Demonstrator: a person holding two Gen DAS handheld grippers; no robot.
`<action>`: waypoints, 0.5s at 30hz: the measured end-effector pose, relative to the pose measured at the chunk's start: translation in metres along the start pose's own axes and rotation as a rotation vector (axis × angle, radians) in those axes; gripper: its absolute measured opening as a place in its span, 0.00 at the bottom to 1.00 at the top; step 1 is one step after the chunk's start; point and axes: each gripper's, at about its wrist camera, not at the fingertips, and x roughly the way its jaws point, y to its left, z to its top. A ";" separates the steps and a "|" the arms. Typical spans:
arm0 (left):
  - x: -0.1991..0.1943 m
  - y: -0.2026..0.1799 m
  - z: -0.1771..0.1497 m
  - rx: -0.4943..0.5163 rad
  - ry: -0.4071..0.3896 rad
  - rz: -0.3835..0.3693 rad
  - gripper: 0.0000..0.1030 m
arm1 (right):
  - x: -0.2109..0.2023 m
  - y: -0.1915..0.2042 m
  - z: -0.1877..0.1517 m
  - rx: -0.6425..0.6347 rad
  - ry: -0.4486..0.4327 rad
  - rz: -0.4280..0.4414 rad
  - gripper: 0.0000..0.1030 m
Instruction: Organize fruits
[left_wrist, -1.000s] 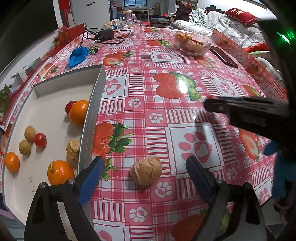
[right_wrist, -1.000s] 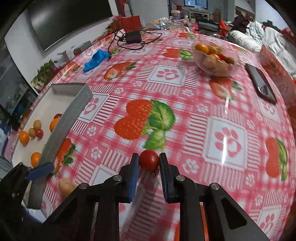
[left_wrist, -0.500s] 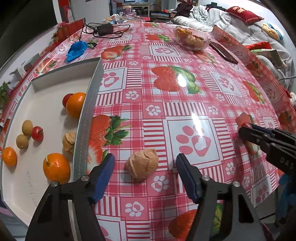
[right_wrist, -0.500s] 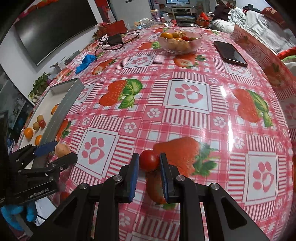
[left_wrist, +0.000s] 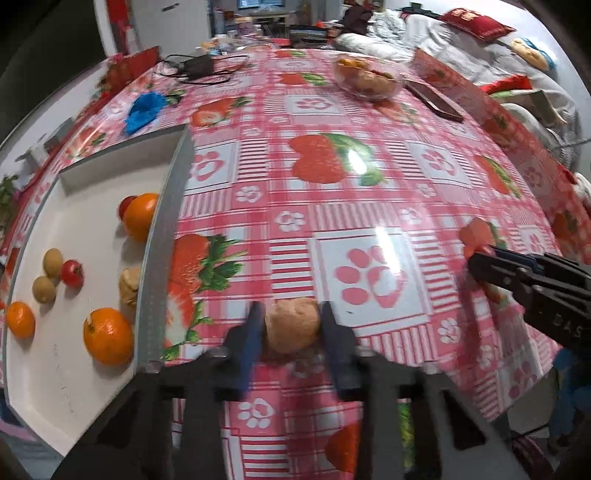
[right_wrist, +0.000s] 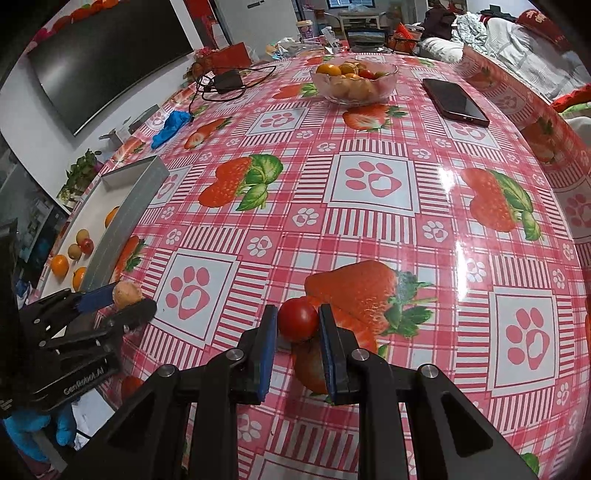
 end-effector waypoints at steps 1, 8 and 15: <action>-0.001 -0.001 0.000 0.001 -0.001 -0.009 0.28 | 0.000 0.000 0.000 0.000 0.000 0.000 0.23; -0.009 -0.004 -0.005 0.002 -0.009 -0.026 0.28 | -0.003 0.002 -0.005 0.003 0.000 -0.007 0.23; -0.020 0.000 -0.005 -0.005 -0.033 -0.039 0.28 | -0.010 0.005 -0.009 0.006 -0.005 -0.014 0.23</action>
